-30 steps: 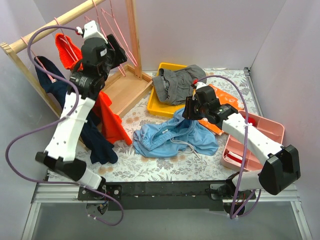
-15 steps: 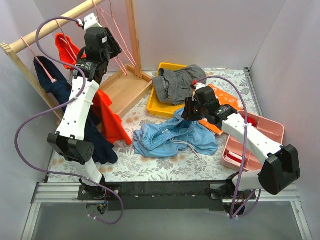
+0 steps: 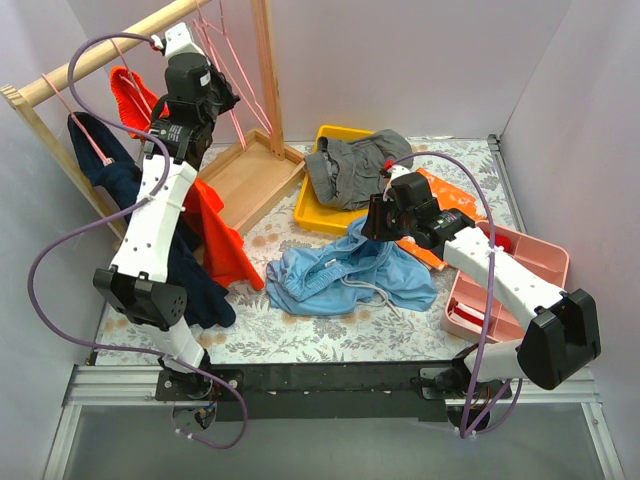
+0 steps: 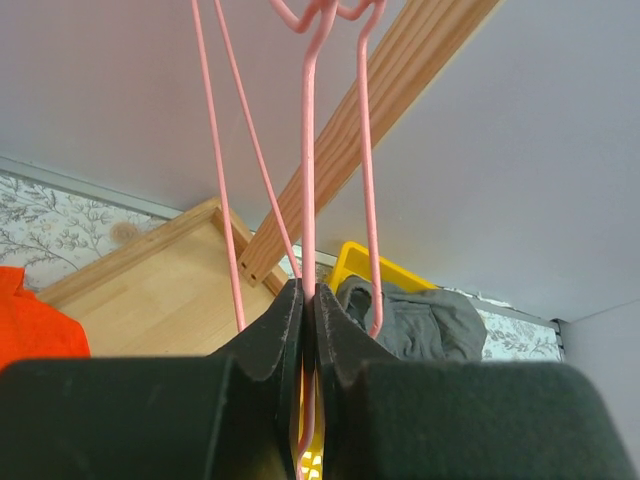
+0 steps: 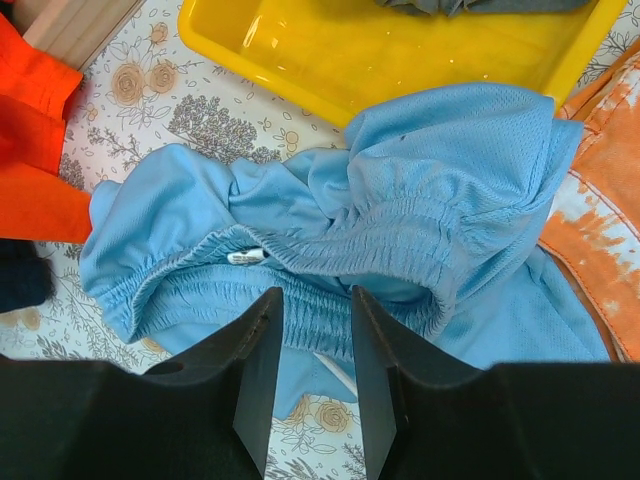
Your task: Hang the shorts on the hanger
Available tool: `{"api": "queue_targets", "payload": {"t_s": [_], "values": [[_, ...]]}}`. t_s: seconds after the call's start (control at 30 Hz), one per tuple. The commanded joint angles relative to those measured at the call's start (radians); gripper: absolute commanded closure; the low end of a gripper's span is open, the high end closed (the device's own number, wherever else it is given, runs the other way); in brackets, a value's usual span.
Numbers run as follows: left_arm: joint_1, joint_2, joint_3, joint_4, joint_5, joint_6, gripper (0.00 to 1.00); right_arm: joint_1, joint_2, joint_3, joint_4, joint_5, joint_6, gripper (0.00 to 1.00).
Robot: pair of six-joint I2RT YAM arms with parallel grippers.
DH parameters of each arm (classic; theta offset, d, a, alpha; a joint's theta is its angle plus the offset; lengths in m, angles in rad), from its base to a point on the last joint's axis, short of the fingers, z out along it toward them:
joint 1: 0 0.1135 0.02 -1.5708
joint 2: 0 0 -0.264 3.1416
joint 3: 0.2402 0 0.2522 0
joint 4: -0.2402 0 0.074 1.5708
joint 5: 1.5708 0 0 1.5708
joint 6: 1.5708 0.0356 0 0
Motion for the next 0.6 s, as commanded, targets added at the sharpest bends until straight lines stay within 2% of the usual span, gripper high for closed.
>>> {"api": "queue_targets", "payload": {"t_s": [0.0,0.3,0.57], "values": [[-0.002,-0.103,0.026,-0.006,0.024,0.041,1.0,0.001,0.011,0.012,0.038,-0.017,-0.009,0.59],[-0.002,-0.219,-0.046,-0.063,0.068,0.07,1.0,0.001,0.026,0.024,0.038,-0.017,-0.015,0.59],[-0.002,-0.368,-0.21,-0.11,0.157,0.068,1.0,-0.001,0.025,0.024,0.027,-0.015,-0.017,0.59]]}}
